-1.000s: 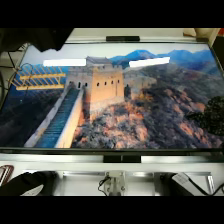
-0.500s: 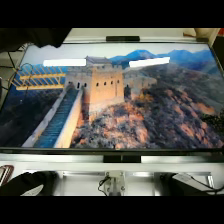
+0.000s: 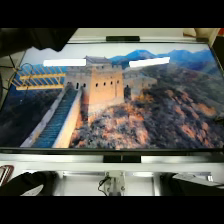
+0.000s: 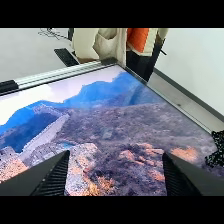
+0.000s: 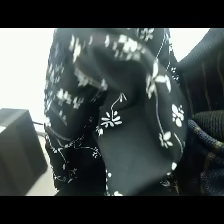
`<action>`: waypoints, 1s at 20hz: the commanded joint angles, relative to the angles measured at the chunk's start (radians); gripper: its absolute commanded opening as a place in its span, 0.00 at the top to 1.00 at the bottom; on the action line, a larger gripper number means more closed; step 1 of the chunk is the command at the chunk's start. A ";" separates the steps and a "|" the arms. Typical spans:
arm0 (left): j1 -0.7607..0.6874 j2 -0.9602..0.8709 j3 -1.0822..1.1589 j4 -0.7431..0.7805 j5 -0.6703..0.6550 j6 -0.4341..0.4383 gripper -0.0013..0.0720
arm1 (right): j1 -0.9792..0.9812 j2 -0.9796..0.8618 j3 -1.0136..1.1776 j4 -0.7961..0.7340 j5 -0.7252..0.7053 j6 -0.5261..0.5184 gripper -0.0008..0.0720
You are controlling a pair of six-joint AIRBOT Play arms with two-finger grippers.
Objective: Fold the shirts.
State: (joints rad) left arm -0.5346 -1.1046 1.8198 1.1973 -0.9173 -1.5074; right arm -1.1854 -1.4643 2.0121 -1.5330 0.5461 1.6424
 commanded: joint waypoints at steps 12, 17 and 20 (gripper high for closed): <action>0.000 0.000 0.000 0.001 -0.011 -0.021 0.05 | -0.159 0.031 0.019 0.040 0.184 0.049 0.94; 0.000 0.000 0.000 0.000 -0.012 -0.005 0.05 | -0.206 0.068 0.019 0.040 0.314 0.099 0.94; 0.000 0.000 0.000 0.001 -0.021 -0.005 0.05 | -0.236 0.070 0.019 0.053 0.388 0.160 0.94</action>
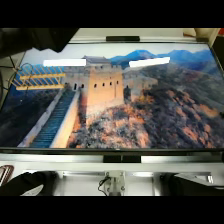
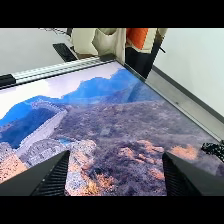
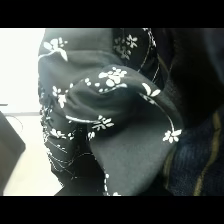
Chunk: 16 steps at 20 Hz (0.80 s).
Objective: Fold the shirts.
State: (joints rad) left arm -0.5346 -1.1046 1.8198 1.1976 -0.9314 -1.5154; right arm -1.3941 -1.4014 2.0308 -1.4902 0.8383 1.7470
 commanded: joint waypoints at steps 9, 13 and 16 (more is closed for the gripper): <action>-0.001 -0.002 0.000 0.000 -0.009 0.003 0.05 | -0.044 0.072 0.000 0.127 0.108 -0.017 0.37; -0.001 -0.002 0.000 0.000 -0.014 0.047 0.05 | -0.044 0.139 0.000 0.127 0.219 -0.050 0.35; -0.001 -0.002 0.000 0.000 -0.029 0.057 0.05 | -0.044 0.184 0.000 0.117 0.294 -0.059 0.13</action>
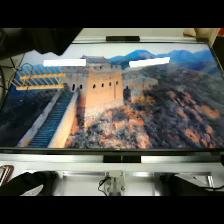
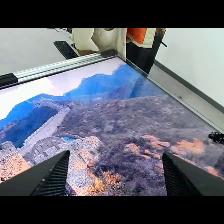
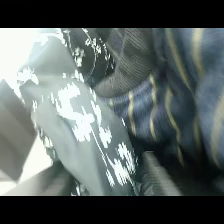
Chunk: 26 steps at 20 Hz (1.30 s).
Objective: Fold the shirts.
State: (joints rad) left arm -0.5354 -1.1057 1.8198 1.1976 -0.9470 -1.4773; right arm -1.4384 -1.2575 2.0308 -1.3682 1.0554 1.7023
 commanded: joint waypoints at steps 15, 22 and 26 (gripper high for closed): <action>0.000 -0.040 0.000 0.124 -0.078 0.134 0.05 | 0.003 0.164 -0.025 0.172 0.737 -0.117 0.23; 0.008 -0.206 -0.002 0.581 -0.576 -0.079 0.17 | 0.730 0.214 -0.381 0.067 0.670 -0.121 0.32; 0.049 -0.286 -0.155 0.557 -0.724 -0.158 0.00 | 1.275 0.099 -0.562 -0.073 0.536 -0.037 0.08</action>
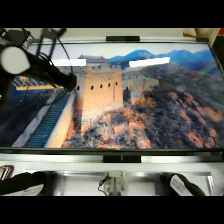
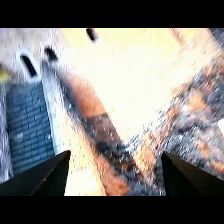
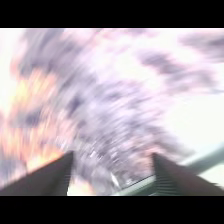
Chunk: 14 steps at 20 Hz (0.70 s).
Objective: Fold the shirts.
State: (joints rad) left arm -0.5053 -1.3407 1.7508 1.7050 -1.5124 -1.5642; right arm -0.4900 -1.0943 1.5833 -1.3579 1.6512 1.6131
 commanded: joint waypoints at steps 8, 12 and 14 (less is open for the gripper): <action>0.052 -0.009 -0.323 -0.114 0.106 -0.239 0.00 | 0.402 -0.270 -0.114 0.111 -0.052 -0.009 0.08; 0.056 -0.011 -0.323 -0.114 0.148 -0.240 0.00 | 0.402 -0.270 -0.114 0.127 -0.055 -0.009 0.08; 0.056 -0.011 -0.323 -0.113 0.148 -0.239 0.00 | 0.402 -0.270 -0.114 0.127 -0.055 -0.009 0.08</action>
State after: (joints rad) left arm -0.4526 -1.3510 1.4322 1.5974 -1.3911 -1.7897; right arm -0.0933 -1.3590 1.4700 -1.2430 1.6020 1.6039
